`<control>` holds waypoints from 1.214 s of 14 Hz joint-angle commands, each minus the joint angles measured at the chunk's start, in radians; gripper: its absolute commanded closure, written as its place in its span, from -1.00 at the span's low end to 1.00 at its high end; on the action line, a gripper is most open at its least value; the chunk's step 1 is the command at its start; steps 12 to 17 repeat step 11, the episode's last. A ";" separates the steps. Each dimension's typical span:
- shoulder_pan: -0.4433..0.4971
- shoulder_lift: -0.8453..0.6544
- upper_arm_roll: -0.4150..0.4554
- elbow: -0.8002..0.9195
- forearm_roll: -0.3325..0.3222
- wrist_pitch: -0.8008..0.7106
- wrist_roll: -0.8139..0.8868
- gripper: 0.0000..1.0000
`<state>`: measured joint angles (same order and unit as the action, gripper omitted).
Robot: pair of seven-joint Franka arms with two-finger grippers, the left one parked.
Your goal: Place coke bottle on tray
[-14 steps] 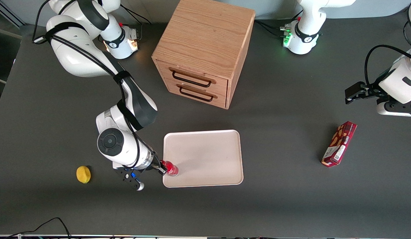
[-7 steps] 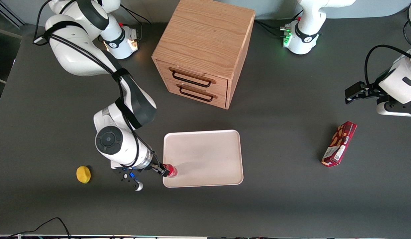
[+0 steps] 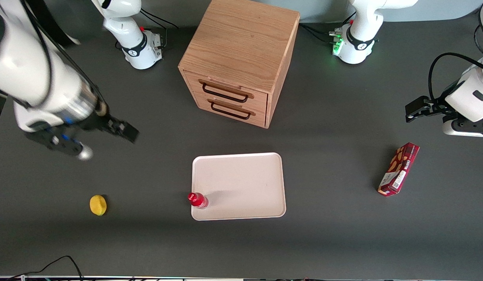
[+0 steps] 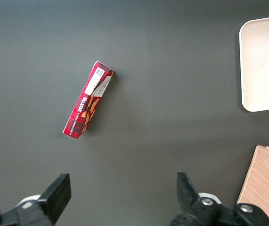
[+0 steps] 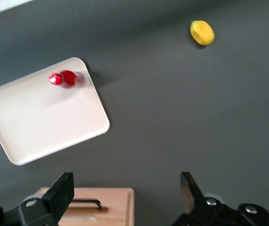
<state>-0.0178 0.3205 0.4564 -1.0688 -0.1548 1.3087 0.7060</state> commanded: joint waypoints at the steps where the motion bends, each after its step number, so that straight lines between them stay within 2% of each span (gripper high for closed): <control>1: -0.030 -0.312 -0.229 -0.358 0.174 0.040 -0.280 -1.00; 2: -0.030 -0.383 -0.279 -0.444 0.194 0.050 -0.342 -1.00; 4: -0.031 -0.524 -0.341 -0.653 0.195 0.130 -0.425 -1.00; 6: -0.031 -0.633 -0.358 -0.829 0.198 0.222 -0.448 -1.00; 7: -0.031 -0.658 -0.358 -0.862 0.201 0.237 -0.448 -1.00; 10: -0.031 -0.632 -0.380 -0.794 0.241 0.210 -0.433 -1.00; 17: -0.031 -0.611 -0.387 -0.763 0.241 0.184 -0.430 -1.00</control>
